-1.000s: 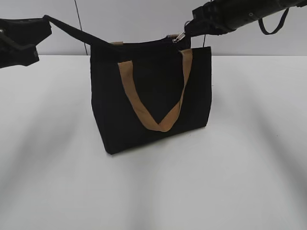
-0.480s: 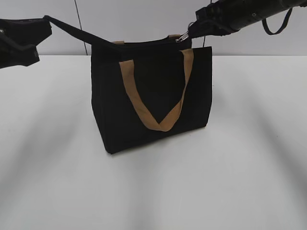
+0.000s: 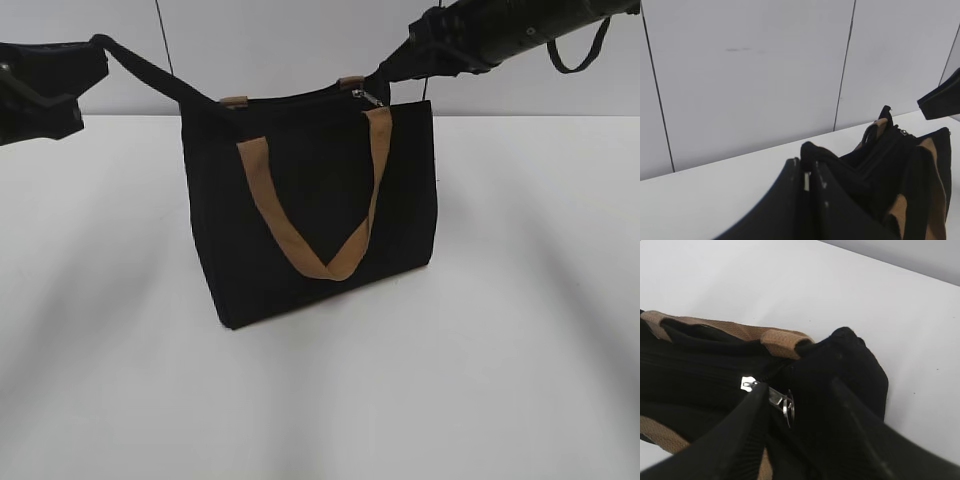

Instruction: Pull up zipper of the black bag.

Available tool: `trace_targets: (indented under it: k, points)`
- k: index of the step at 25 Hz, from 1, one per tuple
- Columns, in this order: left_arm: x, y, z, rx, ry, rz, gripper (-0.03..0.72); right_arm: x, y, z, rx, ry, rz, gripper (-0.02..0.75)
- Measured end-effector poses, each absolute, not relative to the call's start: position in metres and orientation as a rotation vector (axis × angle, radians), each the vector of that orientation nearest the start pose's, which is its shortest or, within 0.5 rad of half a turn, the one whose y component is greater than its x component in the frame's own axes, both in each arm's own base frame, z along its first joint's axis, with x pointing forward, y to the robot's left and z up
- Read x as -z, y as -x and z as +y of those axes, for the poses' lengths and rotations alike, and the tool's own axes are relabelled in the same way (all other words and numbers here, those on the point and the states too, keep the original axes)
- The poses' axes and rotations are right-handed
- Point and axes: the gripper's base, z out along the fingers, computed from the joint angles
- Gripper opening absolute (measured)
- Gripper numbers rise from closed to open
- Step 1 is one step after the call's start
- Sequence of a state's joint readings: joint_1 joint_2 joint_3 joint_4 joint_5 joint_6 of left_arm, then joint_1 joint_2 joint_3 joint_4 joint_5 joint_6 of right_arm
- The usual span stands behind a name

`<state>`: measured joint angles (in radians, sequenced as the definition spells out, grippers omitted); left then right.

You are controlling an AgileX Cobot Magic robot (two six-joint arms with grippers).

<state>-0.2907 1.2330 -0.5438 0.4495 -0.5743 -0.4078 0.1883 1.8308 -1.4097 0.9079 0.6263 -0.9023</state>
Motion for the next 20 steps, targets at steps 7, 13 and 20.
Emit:
trace_targets:
  k: [7,13,20]
  points:
    - [-0.270,-0.234,-0.091,0.423,-0.398,1.637,0.236,-0.269,-0.396,0.119,-0.617,0.584,2.234,0.457]
    - [-0.264,-0.234,-0.088,0.389,-0.387,1.709,0.417,-0.273,-0.392,0.116,-0.548,0.653,2.231,0.472]
    - [-0.275,-0.243,-0.076,0.241,-0.293,1.933,0.428,-0.292,-0.378,0.109,-0.422,0.775,2.226,0.472]
